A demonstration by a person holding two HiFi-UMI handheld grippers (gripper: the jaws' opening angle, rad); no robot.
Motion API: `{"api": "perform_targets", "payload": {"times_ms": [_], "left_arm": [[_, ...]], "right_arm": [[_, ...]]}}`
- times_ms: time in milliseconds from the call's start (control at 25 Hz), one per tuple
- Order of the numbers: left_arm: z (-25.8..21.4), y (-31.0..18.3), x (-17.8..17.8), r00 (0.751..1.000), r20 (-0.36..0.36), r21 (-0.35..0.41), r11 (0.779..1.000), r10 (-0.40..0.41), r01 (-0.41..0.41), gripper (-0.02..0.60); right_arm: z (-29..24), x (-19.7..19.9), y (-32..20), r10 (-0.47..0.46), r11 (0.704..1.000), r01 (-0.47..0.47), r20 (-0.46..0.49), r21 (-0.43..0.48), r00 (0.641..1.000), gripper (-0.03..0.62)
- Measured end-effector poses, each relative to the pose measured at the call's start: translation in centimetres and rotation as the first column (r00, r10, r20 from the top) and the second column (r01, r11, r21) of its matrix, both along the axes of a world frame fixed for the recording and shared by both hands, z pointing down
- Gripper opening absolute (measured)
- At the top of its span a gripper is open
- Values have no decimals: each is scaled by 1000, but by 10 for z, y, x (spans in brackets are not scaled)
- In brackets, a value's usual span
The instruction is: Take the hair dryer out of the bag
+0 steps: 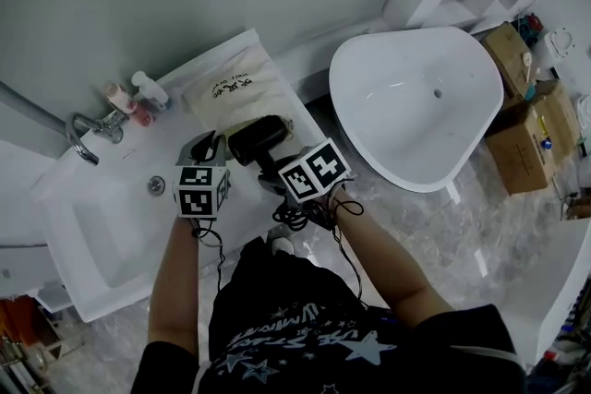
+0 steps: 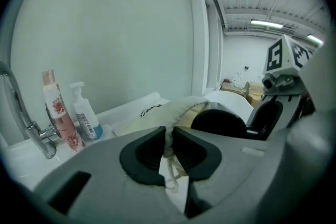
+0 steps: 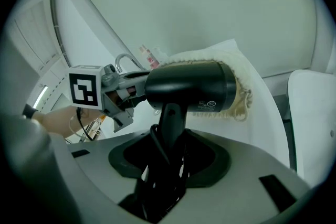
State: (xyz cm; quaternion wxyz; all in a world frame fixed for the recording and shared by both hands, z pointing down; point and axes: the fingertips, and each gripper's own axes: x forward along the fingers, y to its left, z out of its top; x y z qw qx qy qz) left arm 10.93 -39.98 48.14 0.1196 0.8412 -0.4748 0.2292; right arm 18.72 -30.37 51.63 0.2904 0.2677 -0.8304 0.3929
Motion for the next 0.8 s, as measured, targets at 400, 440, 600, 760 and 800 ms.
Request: {"api": "perform_targets", "payload": {"times_ms": [400,440,600,760,800], "left_arm": [[24,12,2,998,58,-40,999,10,-8,54],[26,15,2,998,53,-45,999,17,-15,55],[35,29,5,997,35,-63,995,74,-72,64],[38,40,5,990,18,-63,988,142,-141,191],[37,43,5,988,11,-57,987,154,-153,207]], "right_arm": [[-42,29,18,142,986,-157,212,55,967,175],[-43,32,19,168,982,-184,228,52,959,175],[-45,32,30,229,964,-253,221,84,948,175],[-49,24,43,298,940,-326,225,99,928,175],[-52,23,47,318,932,-348,231,102,920,175]]}}
